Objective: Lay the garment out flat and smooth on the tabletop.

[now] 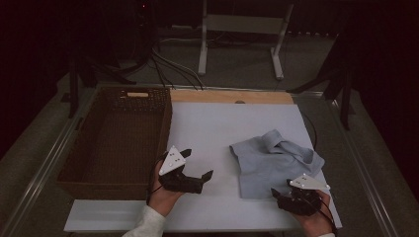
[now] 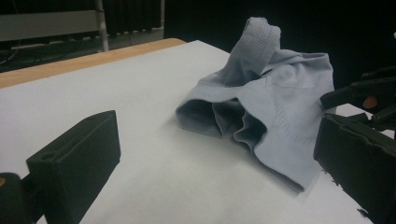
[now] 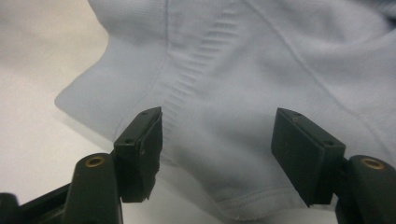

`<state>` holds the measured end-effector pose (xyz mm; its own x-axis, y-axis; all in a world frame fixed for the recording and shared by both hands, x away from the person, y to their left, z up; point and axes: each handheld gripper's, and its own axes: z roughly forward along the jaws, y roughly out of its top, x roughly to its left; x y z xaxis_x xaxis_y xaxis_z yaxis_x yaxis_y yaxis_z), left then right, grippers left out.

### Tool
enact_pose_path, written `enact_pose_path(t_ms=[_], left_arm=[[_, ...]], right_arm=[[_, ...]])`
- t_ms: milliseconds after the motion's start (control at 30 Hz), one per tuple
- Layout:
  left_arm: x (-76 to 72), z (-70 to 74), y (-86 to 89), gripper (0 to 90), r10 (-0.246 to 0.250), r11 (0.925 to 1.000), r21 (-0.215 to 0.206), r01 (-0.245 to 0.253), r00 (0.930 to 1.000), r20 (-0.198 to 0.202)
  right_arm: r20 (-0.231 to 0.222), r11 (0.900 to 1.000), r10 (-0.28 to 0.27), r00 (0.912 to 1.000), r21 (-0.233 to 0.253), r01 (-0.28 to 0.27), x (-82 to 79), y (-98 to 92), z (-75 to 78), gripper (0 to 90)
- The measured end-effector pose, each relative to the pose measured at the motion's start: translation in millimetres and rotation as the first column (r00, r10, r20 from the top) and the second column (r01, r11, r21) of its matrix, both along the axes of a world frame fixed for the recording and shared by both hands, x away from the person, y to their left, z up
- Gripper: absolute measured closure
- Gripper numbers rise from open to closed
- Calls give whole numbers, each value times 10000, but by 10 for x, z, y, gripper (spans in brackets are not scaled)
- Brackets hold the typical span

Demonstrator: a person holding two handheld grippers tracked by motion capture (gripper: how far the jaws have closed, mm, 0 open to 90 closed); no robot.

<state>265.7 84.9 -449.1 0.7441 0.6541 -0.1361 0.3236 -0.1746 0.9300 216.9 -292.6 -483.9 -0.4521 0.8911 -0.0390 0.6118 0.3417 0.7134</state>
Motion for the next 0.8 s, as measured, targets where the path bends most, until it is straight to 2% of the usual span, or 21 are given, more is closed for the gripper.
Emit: enact_pose_path(t_ms=[200,333,600,633,667,700,733,767,800], left_arm=[[-2,2,2,11,8,10000,-14,-8,10000,12],[-4,2,-2,11,11,10000,-15,-11,10000,16],[-4,3,2,11,16,10000,1,-16,10000,20],[-5,1,0,11,1,10000,18,-1,10000,14],[-5,0,-1,11,4,10000,19,-4,10000,11],[-5,0,-1,11,4,10000,19,-4,10000,11],[-5,-1,-1,11,2,10000,17,-2,10000,5],[-5,-1,0,11,6,10000,17,-6,10000,5],[-5,-1,1,11,-1,10000,34,1,10000,7]], right_arm=[[-363,9996,254,9990,-119,-258,14,-2,-43,406],[-582,9986,443,9973,-251,-458,17,21,-74,416],[-807,9965,546,9952,-582,-594,45,28,-121,457],[-954,9946,511,9941,-849,-592,61,36,-143,550],[-977,9932,489,9940,-1003,-588,67,39,-150,589],[-977,9932,489,9940,-1003,-588,67,39,-150,589],[-1010,9915,518,9935,-1135,-632,72,40,-154,642],[-985,9895,498,9939,-1301,-625,86,44,-152,776],[-969,9881,501,9940,-1403,-635,95,41,-147,821]])
